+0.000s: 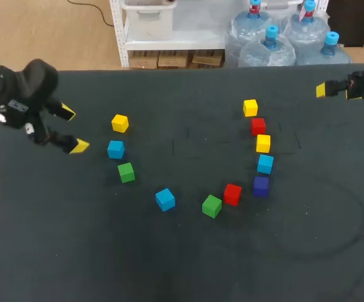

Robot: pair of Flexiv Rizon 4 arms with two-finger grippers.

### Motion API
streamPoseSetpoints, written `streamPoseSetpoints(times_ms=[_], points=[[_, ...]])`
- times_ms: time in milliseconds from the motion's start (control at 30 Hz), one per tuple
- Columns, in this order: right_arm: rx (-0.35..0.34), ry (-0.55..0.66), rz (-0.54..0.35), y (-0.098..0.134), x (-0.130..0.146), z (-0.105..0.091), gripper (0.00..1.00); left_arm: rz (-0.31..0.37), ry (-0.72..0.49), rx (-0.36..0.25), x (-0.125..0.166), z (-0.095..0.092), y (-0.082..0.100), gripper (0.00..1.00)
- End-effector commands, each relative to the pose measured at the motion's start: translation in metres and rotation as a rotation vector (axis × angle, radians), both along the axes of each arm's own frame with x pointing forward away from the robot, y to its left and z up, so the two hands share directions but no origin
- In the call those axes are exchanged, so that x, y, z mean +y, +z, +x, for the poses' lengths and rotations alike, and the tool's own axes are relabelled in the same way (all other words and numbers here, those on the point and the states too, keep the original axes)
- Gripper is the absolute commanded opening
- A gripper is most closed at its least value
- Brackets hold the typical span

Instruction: Place the blue cubes, place green cubes on the blue cubes, place the yellow cubes on the green cubes, then place the red cubes on the yellow cubes, and place purple cube on the red cubes.

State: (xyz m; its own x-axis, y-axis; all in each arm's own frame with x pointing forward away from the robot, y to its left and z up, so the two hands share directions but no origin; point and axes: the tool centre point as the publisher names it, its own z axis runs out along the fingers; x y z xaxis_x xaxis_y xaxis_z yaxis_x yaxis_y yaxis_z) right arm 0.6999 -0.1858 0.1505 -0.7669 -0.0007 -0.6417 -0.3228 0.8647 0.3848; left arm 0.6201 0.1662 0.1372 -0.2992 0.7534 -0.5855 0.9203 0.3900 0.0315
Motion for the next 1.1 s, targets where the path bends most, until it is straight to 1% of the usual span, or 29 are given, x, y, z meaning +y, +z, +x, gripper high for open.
streamPoseSetpoints(times_ms=[33,100,267,367,433,467,1100], points=[[0.000,-0.002,-0.002,0.0001,0.0005,-0.0001,1.00,0.123,-0.481,0.064,0.0010,0.0035,-0.0009,1.00],[0.000,-0.002,-0.002,0.0001,0.0005,-0.0001,1.00,0.134,-0.499,0.068,-0.0008,0.0016,-0.0026,1.00],[0.000,-0.002,-0.002,0.0001,0.0005,-0.0001,1.00,0.198,-0.560,0.072,-0.0058,-0.0015,-0.0083,1.00],[0.000,-0.002,-0.002,0.0001,0.0005,-0.0001,1.00,0.220,-0.608,0.080,-0.0070,-0.0031,-0.0097,1.00],[0.000,-0.002,-0.002,0.0001,0.0005,-0.0001,1.00,0.223,-0.619,0.081,-0.0073,-0.0032,-0.0099,1.00],[0.000,-0.002,-0.002,0.0001,0.0005,-0.0001,1.00,0.211,-0.615,0.082,-0.0073,-0.0030,-0.0102,1.00],[0.000,-0.002,-0.002,0.0001,0.0005,-0.0001,1.00,0.211,-0.615,0.082,-0.0073,-0.0030,-0.0102,1.00]])
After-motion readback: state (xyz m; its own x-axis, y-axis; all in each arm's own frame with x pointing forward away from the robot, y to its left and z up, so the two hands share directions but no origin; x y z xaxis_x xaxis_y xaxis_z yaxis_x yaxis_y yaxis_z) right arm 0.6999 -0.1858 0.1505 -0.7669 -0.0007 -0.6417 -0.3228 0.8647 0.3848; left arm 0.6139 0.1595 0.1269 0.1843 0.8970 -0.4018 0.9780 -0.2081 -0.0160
